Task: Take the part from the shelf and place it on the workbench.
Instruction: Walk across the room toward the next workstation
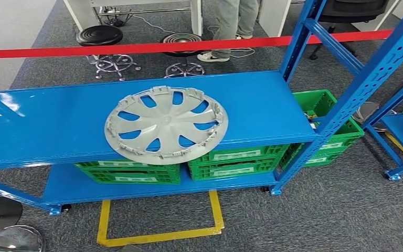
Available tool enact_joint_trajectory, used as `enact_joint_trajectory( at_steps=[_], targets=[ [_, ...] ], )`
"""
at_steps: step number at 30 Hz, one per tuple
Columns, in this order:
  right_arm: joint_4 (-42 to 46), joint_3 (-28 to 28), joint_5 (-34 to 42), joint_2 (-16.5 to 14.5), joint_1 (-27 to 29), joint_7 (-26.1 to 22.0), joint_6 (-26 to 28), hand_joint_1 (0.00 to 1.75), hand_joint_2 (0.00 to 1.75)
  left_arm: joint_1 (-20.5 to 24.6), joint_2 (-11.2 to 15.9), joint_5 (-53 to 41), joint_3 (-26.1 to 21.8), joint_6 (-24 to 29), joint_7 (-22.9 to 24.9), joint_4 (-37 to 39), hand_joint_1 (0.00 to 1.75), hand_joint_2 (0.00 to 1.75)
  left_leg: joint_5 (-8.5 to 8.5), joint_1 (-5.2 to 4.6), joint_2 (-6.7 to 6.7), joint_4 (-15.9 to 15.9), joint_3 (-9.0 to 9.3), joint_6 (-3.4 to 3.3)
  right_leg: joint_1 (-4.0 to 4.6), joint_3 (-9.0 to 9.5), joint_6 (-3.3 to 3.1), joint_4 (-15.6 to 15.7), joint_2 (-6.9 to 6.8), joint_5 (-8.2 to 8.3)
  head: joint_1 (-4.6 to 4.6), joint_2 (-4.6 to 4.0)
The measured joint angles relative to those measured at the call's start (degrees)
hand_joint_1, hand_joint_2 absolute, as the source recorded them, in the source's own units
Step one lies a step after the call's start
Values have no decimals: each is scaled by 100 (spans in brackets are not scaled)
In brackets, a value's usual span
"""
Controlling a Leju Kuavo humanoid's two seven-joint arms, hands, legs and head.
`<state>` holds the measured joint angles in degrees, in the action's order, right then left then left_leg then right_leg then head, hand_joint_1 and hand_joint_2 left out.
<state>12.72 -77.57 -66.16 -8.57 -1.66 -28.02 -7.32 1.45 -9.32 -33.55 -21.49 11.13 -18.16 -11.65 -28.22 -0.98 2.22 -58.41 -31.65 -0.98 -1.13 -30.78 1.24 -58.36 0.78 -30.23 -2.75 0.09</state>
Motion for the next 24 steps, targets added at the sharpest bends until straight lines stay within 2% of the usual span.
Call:
enact_joint_trajectory(
  at_steps=[3,4,5,7,8,9,10,11,12,13,14,15,16,21,22,24],
  targets=[
    [0,0,-2,2,-5,-2,0,0,0,1,3,0,0,0,-1,0,0,0,44,9,3,88,38,-76,-1,16,64,23,-12,-13,-1,0],
    [0,0,-2,3,-7,-4,0,0,0,2,2,1,0,0,-2,0,0,0,77,29,6,147,67,-106,6,-22,77,-63,-19,-80,9,0],
    [0,0,-2,5,-11,-6,0,0,0,4,-1,1,0,0,-3,0,0,0,106,52,12,201,92,-129,12,-120,88,-270,-27,-208,22,0],
    [0,0,-3,13,-13,-9,1,0,0,-1,-2,3,0,-1,-4,0,0,0,125,68,31,230,100,-148,5,-473,107,-982,-34,-558,41,0],
    [0,0,-3,16,-11,-9,1,0,0,-7,-3,4,0,-1,-4,0,0,0,123,70,54,227,97,-145,1,-646,121,-1318,-36,-676,41,0],
    [0,0,-3,20,-6,-8,2,0,0,-13,-3,5,0,-2,-4,0,0,0,119,71,85,225,100,-139,-4,-742,132,-1490,-36,-689,39,0],
    [0,0,-3,22,1,-8,2,0,0,-15,-3,6,0,-3,-4,0,0,0,115,75,132,220,105,-128,-9,-731,140,-1444,-33,-587,39,0],
    [0,0,-4,25,6,-8,3,0,0,-15,-6,7,0,-4,-4,0,0,0,106,82,193,209,112,-108,-18,-599,146,-1158,-8,-382,39,0],
    [0,0,-4,28,10,-8,5,0,0,-12,-9,7,0,-5,-4,0,0,0,93,93,257,191,117,-81,-36,-401,150,-746,79,-174,40,0],
    [0,1,-5,31,11,-8,6,0,0,-6,-11,7,0,-6,-4,0,0,0,76,93,324,164,110,-42,-53,-211,152,-364,231,-44,44,0],
    [0,1,-6,33,11,-7,7,0,0,2,-13,8,0,-7,-4,0,0,0,64,95,388,137,92,-1,-66,-64,136,-93,357,25,41,0],
    [0,2,-7,33,11,-4,6,0,0,8,-14,8,0,-7,-4,0,0,0,58,95,435,118,71,33,-74,12,117,25,455,17,39,0],
    [0,2,-8,33,12,-3,5,0,0,13,-14,9,0,-7,-4,0,0,0,58,90,467,107,52,58,-74,40,98,41,493,-7,35,0],
    [0,2,-10,33,17,2,4,0,0,13,-15,9,0,-6,-4,0,0,0,75,109,527,106,31,92,-58,54,58,30,429,-2,34,0],
    [1,2,-9,36,15,1,7,0,0,6,-15,9,0,-5,-3,0,0,0,55,111,452,72,8,125,-55,62,18,40,352,7,26,0],
    [3,1,-7,42,36,-2,10,0,0,20,-16,9,0,-4,-1,0,0,0,-296,124,115,-637,-359,221,-33,85,-93,65,49,6,-14,0]
  ],
)
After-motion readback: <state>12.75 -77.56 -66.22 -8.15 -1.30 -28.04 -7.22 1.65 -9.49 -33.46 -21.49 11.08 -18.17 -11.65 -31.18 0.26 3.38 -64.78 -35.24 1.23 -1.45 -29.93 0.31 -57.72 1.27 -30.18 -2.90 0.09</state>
